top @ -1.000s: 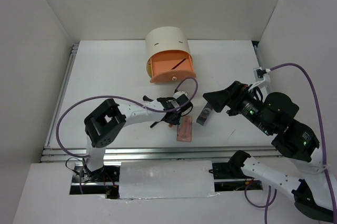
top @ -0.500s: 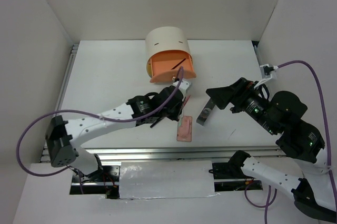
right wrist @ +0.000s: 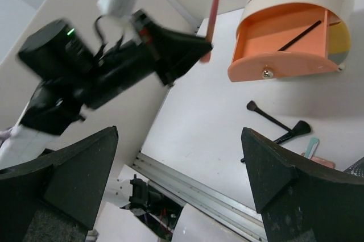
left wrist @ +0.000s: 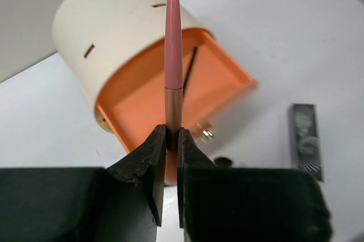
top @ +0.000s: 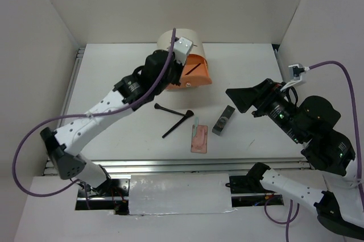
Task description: Organize the makeup
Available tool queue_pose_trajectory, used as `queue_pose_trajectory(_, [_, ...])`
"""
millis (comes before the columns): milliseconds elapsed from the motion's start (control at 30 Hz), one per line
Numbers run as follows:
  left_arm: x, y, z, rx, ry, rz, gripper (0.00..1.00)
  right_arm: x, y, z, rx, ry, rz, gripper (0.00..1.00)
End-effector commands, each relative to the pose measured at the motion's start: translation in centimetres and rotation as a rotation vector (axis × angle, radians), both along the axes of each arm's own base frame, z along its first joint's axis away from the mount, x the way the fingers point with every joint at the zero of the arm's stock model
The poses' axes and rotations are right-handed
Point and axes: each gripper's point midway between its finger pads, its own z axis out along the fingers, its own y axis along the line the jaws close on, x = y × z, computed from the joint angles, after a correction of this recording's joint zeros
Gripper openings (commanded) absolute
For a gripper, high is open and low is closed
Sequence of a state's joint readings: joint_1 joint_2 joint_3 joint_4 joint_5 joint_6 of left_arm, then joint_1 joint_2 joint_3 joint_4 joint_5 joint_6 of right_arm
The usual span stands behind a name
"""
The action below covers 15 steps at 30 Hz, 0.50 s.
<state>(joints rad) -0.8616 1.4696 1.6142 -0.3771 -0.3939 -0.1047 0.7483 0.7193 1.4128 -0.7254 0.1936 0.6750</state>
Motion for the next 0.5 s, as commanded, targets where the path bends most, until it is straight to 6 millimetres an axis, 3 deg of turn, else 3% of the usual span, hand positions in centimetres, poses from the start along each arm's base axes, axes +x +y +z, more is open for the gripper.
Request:
queue_pose_trajectory(0, [4.5, 0.1, -0.8, 0.074, -0.004, -0.024, 0.00, 0.0, 0.3, 0.9, 0.027, -0.034, 0.014, 0.97])
queue_pose_trajectory(33, [5.7, 0.8, -1.1, 0.103, -0.007, -0.013, 0.00, -0.1, 0.3, 0.5, 0.027, -0.027, 0.016, 0.96])
queue_pose_trajectory(167, [9.2, 0.6, -2.4, 0.182, 0.018, -0.007, 0.00, -0.3, 0.8, -0.3, 0.030, -0.005, 0.042, 0.96])
queue_pose_trajectory(233, [10.0, 0.6, -2.2, 0.194, 0.021, -0.010, 0.00, -0.5, 0.9, -0.6, 0.032, 0.005, 0.051, 0.96])
queue_pose_trajectory(333, [10.4, 0.6, -4.1, 0.216, 0.054, -0.015, 0.01, -0.5, 0.7, -0.7, 0.034, 0.005, 0.043, 0.96])
queue_pose_trajectory(400, [10.2, 0.7, -3.8, 0.200, 0.037, -0.014, 0.13, -0.5, 0.4, -0.5, 0.034, -0.004, 0.034, 0.96])
queue_pose_trajectory(433, [10.1, 0.9, -5.0, 0.206, 0.055, -0.003, 0.26, -0.5, 0.5, -0.5, 0.033, -0.003, 0.032, 0.96])
queue_pose_trajectory(467, [9.9, 1.1, -4.5, 0.194, 0.041, 0.000, 0.32, -0.4, 0.4, -0.4, 0.029, -0.006, 0.029, 0.96])
